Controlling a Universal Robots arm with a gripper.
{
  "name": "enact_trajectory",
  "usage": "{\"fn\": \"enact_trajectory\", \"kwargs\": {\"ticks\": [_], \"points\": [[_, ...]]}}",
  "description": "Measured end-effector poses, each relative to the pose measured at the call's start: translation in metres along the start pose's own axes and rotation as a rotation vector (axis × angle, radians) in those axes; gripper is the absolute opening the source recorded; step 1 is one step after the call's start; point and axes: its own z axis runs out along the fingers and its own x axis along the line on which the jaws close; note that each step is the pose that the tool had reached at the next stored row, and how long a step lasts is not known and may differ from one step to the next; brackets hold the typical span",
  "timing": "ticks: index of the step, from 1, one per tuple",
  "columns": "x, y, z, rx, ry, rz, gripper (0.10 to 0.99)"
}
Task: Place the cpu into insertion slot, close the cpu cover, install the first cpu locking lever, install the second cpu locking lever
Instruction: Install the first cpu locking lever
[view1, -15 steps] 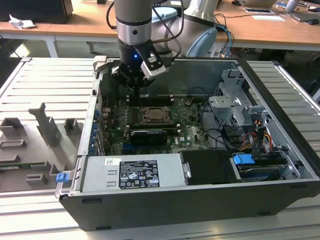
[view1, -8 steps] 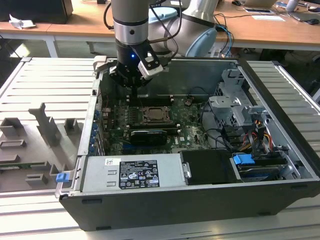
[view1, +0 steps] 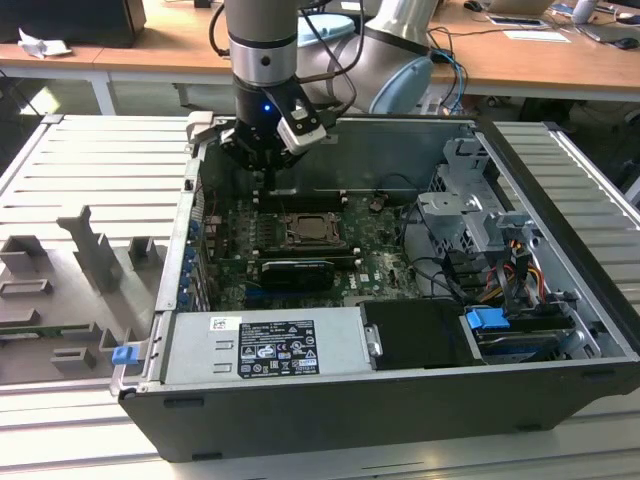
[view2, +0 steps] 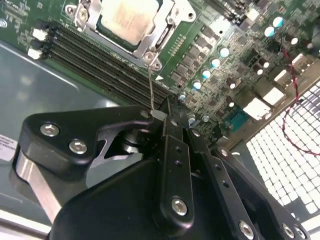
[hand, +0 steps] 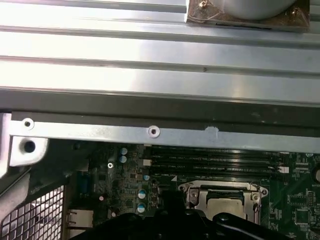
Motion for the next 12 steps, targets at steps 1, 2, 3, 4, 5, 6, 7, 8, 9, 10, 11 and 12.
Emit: {"fn": "enact_trajectory", "kwargs": {"ticks": [1,2,3,4,5,6,7,8,9,10,11,12], "points": [[-0.0021,-0.0001,0.0001,0.0,0.0001,0.0,0.106],[-0.0069,-0.0004,0.0005,0.0,0.0001,0.0,0.106],[-0.0151,-0.0008,0.0015,0.0,0.0002,0.0,0.106],[-0.0219,-0.0011,0.003,0.0,0.0001,0.0,0.106],[-0.0264,-0.0013,0.0041,0.0,0.0002,0.0,0.106],[-0.0297,-0.0015,0.005,0.0,0.0002,0.0,0.106],[-0.0364,-0.0019,0.0067,0.0,0.0003,0.0,0.106],[-0.0424,-0.0022,0.0081,0.0,0.0003,0.0,0.106],[-0.0434,-0.0024,0.0082,-0.005,0.0002,0.0,0.106],[-0.0434,-0.0023,0.0083,-0.018,-0.0004,0.0,0.106],[-0.0435,-0.0026,0.0084,-0.045,-0.0019,0.001,0.106],[-0.0435,-0.0036,0.0085,-0.056,-0.0024,0.001,0.106]]}}
